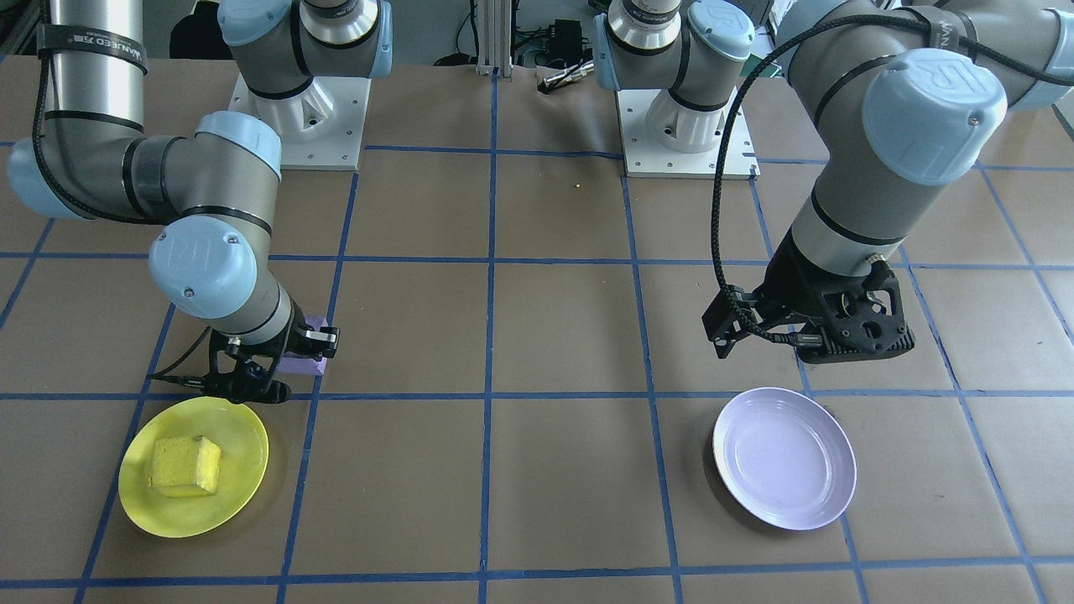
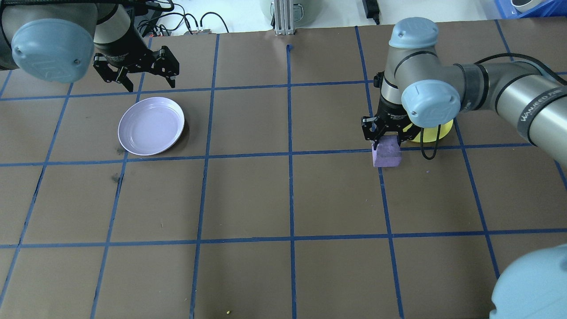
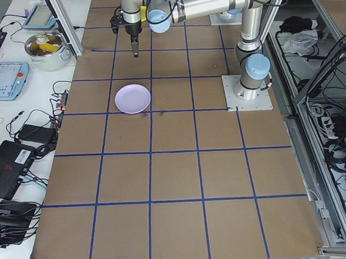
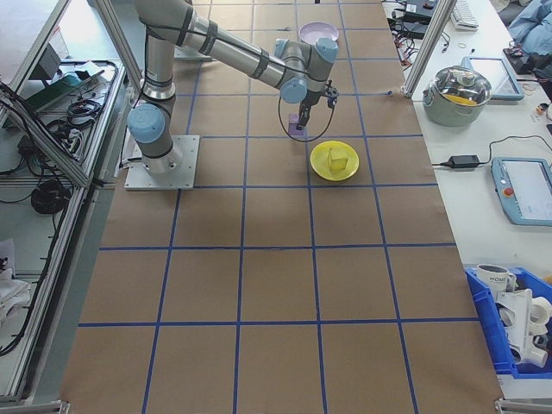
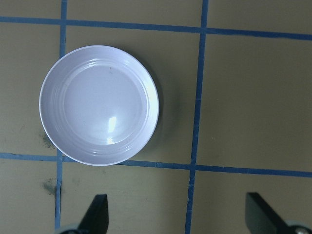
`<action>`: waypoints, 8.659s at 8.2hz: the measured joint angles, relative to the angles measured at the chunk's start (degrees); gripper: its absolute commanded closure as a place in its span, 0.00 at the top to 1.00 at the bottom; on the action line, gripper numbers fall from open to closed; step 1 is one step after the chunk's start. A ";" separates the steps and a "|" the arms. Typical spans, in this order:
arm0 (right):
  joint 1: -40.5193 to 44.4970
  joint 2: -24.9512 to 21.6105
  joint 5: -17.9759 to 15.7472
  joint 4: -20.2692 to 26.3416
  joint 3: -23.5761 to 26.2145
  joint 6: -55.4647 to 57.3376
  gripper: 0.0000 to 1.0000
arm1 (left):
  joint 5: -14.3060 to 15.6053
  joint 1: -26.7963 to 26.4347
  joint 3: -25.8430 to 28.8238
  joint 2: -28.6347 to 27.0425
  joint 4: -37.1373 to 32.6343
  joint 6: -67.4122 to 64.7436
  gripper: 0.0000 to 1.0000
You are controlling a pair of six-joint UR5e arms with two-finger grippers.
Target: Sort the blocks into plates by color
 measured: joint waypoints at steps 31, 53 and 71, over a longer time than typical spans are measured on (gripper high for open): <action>2.89 -19.72 3.08 21.11 -12.72 -7.75 1.00 | -4.63 -14.76 -11.90 -1.15 0.77 -6.00 1.00; 2.88 -18.23 2.59 17.22 -12.56 -8.18 1.00 | -1.94 -8.51 -7.02 -5.52 4.39 -0.26 0.00; 2.79 -18.15 2.68 15.20 -12.47 -8.20 1.00 | -0.75 7.04 1.89 -6.88 -0.62 12.00 1.00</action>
